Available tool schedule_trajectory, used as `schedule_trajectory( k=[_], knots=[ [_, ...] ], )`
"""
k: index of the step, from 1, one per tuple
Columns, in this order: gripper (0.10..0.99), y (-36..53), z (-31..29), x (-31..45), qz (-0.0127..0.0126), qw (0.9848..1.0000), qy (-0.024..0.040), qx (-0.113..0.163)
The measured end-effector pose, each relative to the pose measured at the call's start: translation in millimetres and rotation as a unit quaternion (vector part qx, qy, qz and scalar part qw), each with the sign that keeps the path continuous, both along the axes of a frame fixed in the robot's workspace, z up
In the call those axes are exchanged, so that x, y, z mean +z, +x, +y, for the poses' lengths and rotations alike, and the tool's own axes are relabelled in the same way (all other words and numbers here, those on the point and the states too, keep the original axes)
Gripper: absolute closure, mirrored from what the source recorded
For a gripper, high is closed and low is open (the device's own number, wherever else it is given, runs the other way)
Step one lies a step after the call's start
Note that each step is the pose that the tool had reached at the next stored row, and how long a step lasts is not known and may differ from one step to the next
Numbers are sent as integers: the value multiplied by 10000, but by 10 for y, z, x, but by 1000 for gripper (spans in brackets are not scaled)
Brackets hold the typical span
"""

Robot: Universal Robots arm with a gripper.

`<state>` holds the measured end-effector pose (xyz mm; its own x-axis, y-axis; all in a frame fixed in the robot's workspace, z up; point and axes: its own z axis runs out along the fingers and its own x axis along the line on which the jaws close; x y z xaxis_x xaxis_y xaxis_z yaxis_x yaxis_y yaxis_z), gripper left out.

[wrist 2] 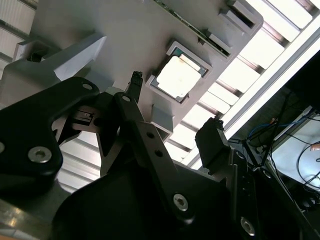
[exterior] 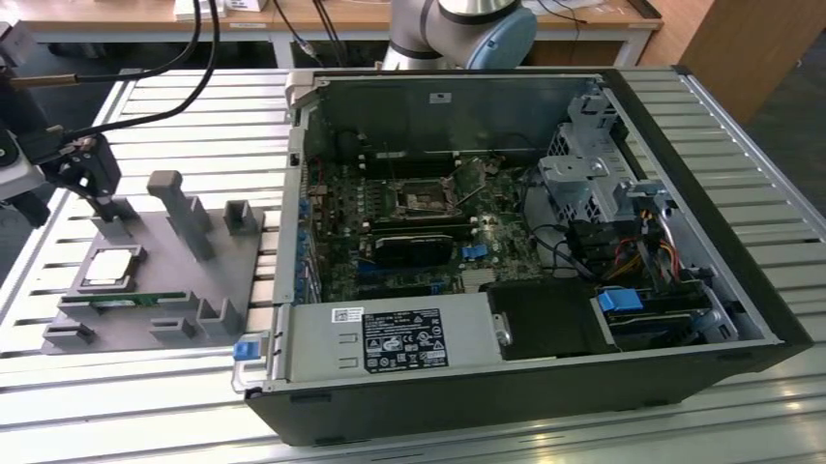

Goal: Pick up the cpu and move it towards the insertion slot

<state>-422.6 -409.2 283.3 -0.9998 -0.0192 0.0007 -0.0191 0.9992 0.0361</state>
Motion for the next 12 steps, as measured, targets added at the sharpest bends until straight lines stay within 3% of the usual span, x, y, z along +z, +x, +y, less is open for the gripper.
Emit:
schedule_trajectory(
  k=[12],
  knots=[
    [380,-2,0,-77,0,10000,0,0]
  ],
)
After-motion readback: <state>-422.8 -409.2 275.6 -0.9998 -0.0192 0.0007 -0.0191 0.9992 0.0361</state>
